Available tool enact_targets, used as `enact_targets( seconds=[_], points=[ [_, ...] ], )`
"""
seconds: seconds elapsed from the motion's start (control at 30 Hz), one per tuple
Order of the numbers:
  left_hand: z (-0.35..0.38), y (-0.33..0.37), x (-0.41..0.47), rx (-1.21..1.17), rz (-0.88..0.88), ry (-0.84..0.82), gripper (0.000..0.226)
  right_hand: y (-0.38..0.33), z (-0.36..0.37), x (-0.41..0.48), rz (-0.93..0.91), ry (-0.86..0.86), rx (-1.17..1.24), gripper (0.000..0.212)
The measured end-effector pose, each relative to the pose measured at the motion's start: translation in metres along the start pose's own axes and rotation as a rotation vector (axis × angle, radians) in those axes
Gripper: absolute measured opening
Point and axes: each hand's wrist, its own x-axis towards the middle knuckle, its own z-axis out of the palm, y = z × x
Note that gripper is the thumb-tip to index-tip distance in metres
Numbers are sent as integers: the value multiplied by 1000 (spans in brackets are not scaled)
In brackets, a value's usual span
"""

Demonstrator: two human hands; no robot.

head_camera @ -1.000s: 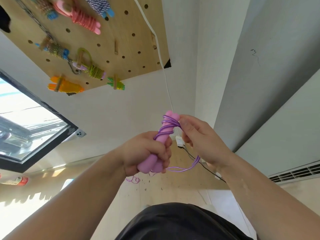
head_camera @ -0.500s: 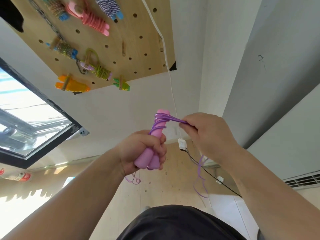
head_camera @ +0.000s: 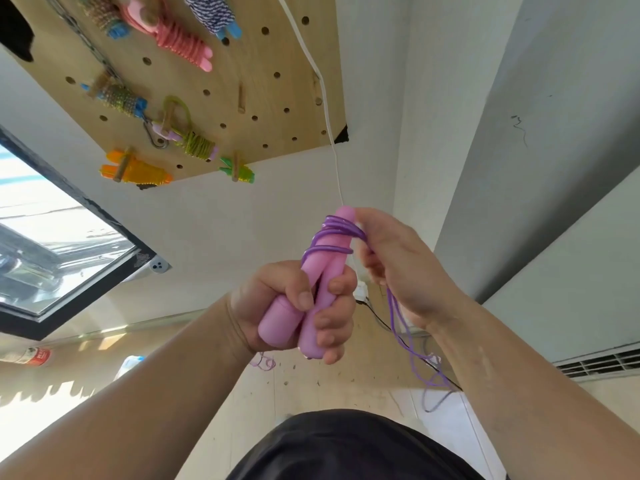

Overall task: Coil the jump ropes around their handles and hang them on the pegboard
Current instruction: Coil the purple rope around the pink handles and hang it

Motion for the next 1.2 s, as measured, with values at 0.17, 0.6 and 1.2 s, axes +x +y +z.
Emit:
enact_targets(
  seconds=[0.17,0.6,1.2],
  points=[
    [-5,-10,5,-42,-23,-29,25,10,-1,5,12,-185,175,65],
    [-30,-2,-15,227,-43,225,40,19,11,6,-133,0,-145,54],
    [-42,4,-21,1405,-302,1076,13,8,-41,0,-103,-159,-876,42]
  ],
)
